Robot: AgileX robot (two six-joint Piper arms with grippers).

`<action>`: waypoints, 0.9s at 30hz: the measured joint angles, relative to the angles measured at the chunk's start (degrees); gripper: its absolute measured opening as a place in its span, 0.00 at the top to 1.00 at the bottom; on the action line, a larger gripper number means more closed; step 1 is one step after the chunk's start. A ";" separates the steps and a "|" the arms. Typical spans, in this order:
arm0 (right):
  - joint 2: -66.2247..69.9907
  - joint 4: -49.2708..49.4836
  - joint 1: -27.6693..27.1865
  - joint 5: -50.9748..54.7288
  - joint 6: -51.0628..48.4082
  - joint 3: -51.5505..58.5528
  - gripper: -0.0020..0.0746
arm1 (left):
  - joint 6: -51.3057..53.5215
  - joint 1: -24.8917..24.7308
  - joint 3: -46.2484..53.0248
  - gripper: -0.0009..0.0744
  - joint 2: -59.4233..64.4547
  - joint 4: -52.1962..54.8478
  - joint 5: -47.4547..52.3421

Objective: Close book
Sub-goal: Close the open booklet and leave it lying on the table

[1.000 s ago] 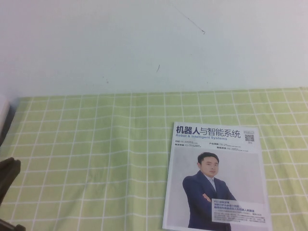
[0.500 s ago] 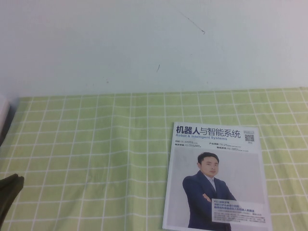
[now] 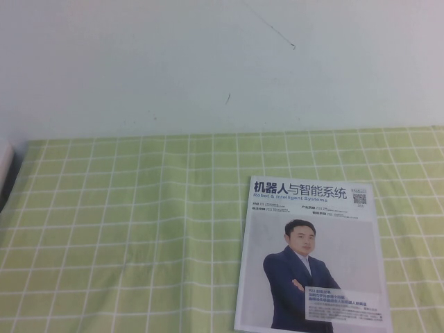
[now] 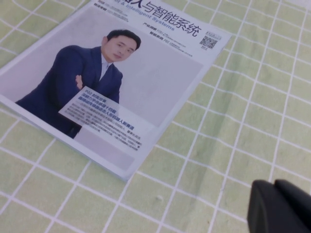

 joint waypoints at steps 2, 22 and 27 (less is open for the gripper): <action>0.00 0.00 0.00 0.00 0.00 0.00 0.98 | 6.42 4.07 1.36 0.99 -3.06 -5.41 0.00; 0.00 0.00 0.00 0.00 0.00 0.00 0.98 | 20.09 19.08 22.88 0.99 -12.67 -23.08 -11.18; 0.00 0.00 0.00 0.00 0.00 0.00 0.98 | 20.09 19.08 22.88 0.99 -12.67 -23.08 -11.18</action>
